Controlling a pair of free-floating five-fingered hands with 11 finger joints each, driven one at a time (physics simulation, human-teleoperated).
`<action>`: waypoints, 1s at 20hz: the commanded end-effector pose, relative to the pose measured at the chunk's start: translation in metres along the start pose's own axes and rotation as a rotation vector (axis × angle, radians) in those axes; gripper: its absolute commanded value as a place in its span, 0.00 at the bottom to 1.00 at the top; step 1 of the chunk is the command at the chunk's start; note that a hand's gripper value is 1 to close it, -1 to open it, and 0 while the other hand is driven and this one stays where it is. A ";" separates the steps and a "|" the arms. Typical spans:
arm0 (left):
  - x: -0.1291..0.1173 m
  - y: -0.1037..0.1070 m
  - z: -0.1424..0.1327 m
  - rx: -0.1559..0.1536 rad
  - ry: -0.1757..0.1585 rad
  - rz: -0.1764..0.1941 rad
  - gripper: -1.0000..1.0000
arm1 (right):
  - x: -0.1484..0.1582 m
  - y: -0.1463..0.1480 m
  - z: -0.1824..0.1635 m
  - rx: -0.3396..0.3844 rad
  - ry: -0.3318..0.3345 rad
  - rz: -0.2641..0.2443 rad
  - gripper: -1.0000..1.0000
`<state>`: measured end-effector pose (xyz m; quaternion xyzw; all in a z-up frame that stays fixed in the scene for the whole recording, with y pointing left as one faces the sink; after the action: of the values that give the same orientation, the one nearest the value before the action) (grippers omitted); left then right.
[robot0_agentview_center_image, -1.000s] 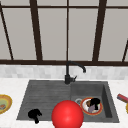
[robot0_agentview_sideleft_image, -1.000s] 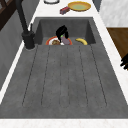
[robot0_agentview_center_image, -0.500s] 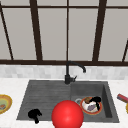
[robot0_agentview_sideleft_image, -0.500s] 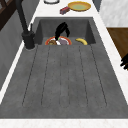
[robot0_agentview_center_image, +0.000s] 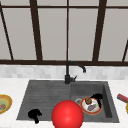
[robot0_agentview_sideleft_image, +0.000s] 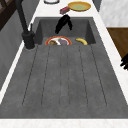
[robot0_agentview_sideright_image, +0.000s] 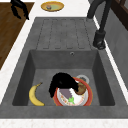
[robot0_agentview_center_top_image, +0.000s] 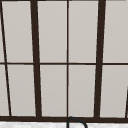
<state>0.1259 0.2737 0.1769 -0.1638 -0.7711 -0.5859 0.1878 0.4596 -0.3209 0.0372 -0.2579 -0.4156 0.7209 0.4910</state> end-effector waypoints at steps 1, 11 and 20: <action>0.000 0.000 0.000 0.000 0.000 0.000 0.50 | 0.007 -0.018 0.025 0.023 0.014 -0.029 0.00; 0.000 0.000 0.000 0.000 0.000 0.000 0.50 | 0.031 -0.044 0.069 0.020 0.046 -0.075 0.00; 0.000 0.000 0.000 0.000 0.000 0.000 0.50 | 0.064 -0.069 0.093 0.085 0.052 -0.093 0.00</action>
<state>0.1259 0.2737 0.1769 -0.1638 -0.7711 -0.5859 0.1878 0.4084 -0.2890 0.1360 -0.2533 -0.3848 0.7223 0.5158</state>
